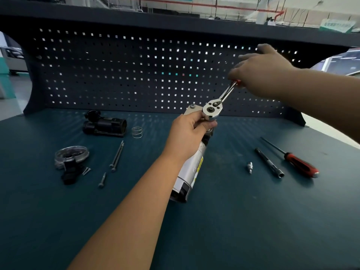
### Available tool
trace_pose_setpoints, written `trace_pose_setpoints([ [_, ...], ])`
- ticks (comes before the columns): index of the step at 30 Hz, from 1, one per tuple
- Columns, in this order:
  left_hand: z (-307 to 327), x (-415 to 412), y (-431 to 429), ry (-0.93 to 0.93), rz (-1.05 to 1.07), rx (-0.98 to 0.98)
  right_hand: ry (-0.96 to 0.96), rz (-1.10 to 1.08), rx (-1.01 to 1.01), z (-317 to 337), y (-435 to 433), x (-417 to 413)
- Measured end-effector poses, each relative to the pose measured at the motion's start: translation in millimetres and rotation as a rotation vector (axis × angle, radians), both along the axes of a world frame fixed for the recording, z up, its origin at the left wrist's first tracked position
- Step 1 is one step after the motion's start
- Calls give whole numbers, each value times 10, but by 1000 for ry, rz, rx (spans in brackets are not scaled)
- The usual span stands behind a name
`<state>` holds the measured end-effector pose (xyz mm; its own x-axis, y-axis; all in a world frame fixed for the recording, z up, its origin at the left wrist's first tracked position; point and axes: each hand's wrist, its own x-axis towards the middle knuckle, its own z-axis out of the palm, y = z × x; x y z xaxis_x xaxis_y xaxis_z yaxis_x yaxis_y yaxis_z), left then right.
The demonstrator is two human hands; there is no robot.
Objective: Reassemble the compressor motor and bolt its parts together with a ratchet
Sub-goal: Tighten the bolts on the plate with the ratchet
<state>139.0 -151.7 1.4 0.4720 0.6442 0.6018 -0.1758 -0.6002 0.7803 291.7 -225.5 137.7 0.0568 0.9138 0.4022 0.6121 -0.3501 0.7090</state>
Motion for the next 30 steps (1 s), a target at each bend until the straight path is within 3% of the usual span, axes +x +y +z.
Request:
trace_pose_setpoints([
  [3,12,-3,-9,19,9,7,-49,1,-62,-53,-171,90],
  [8,20,-15,-9,33,22,19,71,6,-130,-266,-641,109],
  [14,7,-31,8,37,9,52,492,-134,-165,-585,-1065,-397],
  [17,7,-35,5,48,5,51,812,-123,-113,-733,-1070,-776],
  [21,7,-24,10,61,69,67,1497,5,-47,-932,-862,-1165],
  [23,5,-14,20,80,101,48,1725,93,-64,-977,-760,-1248],
  [26,6,-18,28,81,80,56,1724,52,-195,-923,-749,-1161],
  [30,-4,-46,2,56,7,58,1178,-181,-420,-572,-874,-742],
])
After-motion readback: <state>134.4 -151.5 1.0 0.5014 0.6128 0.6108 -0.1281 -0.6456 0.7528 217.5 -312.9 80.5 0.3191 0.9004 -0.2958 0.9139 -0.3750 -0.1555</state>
